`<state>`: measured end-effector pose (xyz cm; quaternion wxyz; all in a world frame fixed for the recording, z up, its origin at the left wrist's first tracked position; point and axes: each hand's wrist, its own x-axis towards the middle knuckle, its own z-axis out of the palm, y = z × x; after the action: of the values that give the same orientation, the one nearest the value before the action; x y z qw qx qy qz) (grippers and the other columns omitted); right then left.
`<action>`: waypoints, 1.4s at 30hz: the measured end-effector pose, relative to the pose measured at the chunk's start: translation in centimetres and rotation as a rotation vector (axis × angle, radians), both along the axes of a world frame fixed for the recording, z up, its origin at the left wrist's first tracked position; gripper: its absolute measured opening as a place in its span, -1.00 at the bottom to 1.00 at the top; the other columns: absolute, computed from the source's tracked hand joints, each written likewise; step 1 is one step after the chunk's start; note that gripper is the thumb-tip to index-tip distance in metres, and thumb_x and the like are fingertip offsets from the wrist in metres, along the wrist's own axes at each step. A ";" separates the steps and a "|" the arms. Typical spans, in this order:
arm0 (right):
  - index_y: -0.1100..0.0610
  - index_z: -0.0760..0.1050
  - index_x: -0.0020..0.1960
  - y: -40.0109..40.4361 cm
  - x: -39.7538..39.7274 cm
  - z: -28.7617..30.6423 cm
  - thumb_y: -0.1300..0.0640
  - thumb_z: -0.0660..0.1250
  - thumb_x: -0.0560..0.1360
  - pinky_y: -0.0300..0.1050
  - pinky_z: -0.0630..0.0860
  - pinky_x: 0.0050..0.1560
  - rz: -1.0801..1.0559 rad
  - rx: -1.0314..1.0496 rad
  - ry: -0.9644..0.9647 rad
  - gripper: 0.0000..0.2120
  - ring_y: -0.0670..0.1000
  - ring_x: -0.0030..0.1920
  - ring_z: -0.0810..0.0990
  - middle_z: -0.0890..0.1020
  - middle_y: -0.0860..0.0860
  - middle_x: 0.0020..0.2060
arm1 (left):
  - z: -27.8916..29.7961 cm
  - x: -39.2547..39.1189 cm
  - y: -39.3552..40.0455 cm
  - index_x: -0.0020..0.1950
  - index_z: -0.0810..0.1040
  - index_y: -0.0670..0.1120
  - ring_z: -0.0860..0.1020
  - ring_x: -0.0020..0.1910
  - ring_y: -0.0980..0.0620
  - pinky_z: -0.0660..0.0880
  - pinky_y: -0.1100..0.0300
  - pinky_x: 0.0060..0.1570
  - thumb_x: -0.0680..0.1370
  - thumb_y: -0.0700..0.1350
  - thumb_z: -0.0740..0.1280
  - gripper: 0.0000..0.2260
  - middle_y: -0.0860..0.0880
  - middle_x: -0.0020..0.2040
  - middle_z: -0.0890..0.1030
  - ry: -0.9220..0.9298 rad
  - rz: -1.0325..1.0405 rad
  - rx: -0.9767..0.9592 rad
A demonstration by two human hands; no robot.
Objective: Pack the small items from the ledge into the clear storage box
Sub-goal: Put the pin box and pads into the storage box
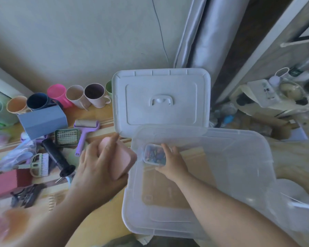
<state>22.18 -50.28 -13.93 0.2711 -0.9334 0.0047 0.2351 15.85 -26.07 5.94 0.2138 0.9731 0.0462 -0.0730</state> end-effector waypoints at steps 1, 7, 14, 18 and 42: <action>-0.22 0.09 0.58 -0.3 -0.1 0.4 -0.15 0.60 0.35 0.08 0.60 0.18 0.016 0.012 0.014 -0.03 0.16 0.31 0.50 0.29 0.07 0.39 | -0.1 0.2 -0.8 0.60 0.05 0.29 0.34 0.37 -0.25 0.49 -0.23 0.18 0.25 0.10 0.57 0.04 -0.09 0.39 0.33 -0.012 -0.045 0.004; -0.19 0.14 0.62 -4.2 -0.5 8.0 0.12 0.44 0.49 -0.02 0.54 0.24 0.122 0.112 -0.097 -0.19 0.00 0.39 0.43 0.30 -0.06 0.47 | -1.3 0.8 -5.6 0.63 0.07 0.20 0.35 0.29 -0.23 0.53 -0.11 0.03 0.23 0.10 0.49 0.03 -0.11 0.34 0.29 -0.092 -0.262 -0.003; -0.21 -0.02 0.65 -8.7 -4.7 13.7 -0.18 0.46 0.28 -0.05 0.33 0.51 0.325 0.145 -0.020 0.06 -0.04 0.58 0.17 0.05 -0.22 0.59 | -5.7 1.3 -11.5 0.63 -0.20 0.26 0.33 0.30 -0.19 0.56 -0.04 0.02 0.30 0.00 0.40 0.06 -0.09 0.35 0.34 0.032 -0.584 -0.064; -0.16 0.14 0.62 -8.3 -5.6 11.4 -0.25 0.55 0.27 0.06 0.50 0.36 0.235 0.018 -0.096 0.03 0.04 0.49 0.34 0.24 -0.17 0.51 | -7.8 1.1 -13.3 0.59 -0.25 0.34 0.26 0.41 -0.19 0.59 -0.12 0.05 0.30 -0.01 0.44 0.10 -0.08 0.44 0.19 0.110 -0.599 -0.143; -0.26 -0.08 0.66 -8.9 -1.9 1.3 -0.26 0.57 0.29 0.13 0.53 0.27 0.055 -0.195 0.079 0.15 0.14 0.43 0.32 0.17 -0.03 0.46 | -7.3 1.4 -3.3 0.58 0.26 0.17 0.15 0.54 -0.21 0.22 -0.19 0.47 0.55 0.17 0.25 -0.41 -0.01 0.65 0.08 -0.067 -0.274 0.133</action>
<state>20.31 -59.23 -12.68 0.1720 -0.9452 0.0126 0.2773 17.29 -29.40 -1.38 0.1384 0.9841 -0.0893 -0.0658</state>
